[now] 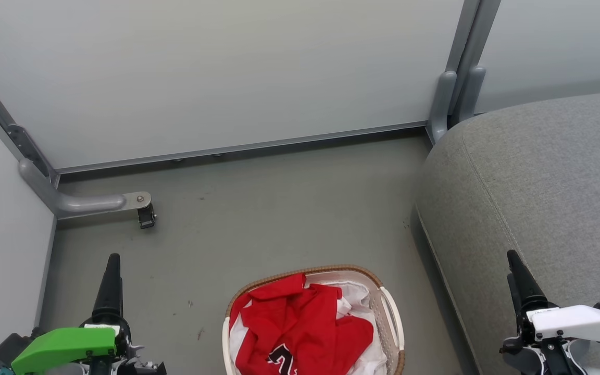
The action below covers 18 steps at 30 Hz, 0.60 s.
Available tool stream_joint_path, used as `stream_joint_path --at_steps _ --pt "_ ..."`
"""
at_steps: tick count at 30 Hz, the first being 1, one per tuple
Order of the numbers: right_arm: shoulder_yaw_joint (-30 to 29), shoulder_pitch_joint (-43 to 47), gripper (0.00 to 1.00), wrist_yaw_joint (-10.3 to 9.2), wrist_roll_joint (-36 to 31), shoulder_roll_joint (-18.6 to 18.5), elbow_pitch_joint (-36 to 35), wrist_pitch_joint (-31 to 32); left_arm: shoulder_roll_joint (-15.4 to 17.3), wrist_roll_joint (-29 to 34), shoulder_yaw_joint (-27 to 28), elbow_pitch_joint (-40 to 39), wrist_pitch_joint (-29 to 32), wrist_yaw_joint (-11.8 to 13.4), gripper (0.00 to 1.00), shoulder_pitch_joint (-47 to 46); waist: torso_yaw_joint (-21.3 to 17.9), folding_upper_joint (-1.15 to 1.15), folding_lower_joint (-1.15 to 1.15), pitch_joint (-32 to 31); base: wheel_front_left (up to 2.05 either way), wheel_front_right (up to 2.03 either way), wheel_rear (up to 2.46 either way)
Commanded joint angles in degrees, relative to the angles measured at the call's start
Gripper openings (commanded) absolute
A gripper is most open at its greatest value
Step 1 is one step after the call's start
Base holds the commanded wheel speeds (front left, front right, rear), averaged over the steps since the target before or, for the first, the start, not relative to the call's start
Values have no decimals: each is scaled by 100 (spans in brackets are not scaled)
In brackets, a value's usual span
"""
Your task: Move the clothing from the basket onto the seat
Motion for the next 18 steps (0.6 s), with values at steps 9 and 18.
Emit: stream_joint_path --at_steps 9,18 --pt "-17 -52 100 1 -1331 -61 -403 -256 38 1118 -12 -351 -245 -16 100 7 24 0 0 8 0 0 0" --pt "150 2 100 1 -2352 -69 -595 -442 44 2125 -56 -564 -429 66 100 116 30 0 0 18 0 0 0"
